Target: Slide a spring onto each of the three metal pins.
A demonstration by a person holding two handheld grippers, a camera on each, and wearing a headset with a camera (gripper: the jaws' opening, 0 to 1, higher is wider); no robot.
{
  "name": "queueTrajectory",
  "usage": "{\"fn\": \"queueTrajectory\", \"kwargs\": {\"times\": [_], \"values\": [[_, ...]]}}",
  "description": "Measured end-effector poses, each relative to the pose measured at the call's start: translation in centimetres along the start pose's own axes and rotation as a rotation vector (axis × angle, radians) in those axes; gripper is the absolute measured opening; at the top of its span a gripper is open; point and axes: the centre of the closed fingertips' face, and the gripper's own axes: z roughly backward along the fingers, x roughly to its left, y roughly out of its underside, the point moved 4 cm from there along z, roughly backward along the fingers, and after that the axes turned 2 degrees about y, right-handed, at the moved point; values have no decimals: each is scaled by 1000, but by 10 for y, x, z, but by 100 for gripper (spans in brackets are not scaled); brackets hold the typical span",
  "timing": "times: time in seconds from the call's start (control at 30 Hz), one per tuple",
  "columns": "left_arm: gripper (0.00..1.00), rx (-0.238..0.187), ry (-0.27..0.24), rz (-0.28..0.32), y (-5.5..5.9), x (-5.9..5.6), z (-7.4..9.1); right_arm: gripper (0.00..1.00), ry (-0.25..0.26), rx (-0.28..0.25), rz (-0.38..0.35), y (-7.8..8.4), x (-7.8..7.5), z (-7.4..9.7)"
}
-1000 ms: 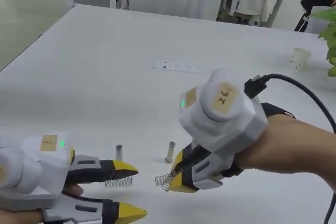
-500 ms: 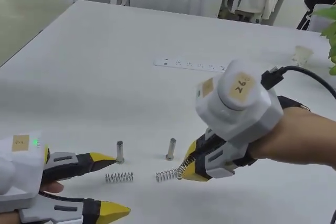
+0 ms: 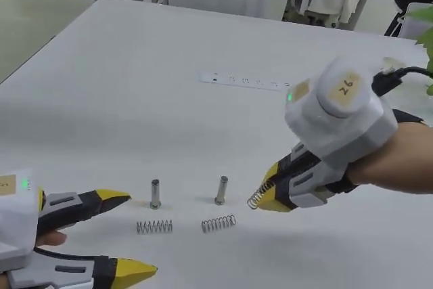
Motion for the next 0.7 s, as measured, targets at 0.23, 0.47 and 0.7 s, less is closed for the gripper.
{"fn": "queueTrajectory", "kwargs": {"times": [0.23,0.47,0.7], "values": [[69,-5,-19,5,1,3,4,9,34,16,-25,10,-16,12],[70,-5,-24,6,1,4,4,9,73,36,-57,20,-36,22],[70,-9,-25,5,0,5,3,9,90,99,-75,39,-54,19]]}}
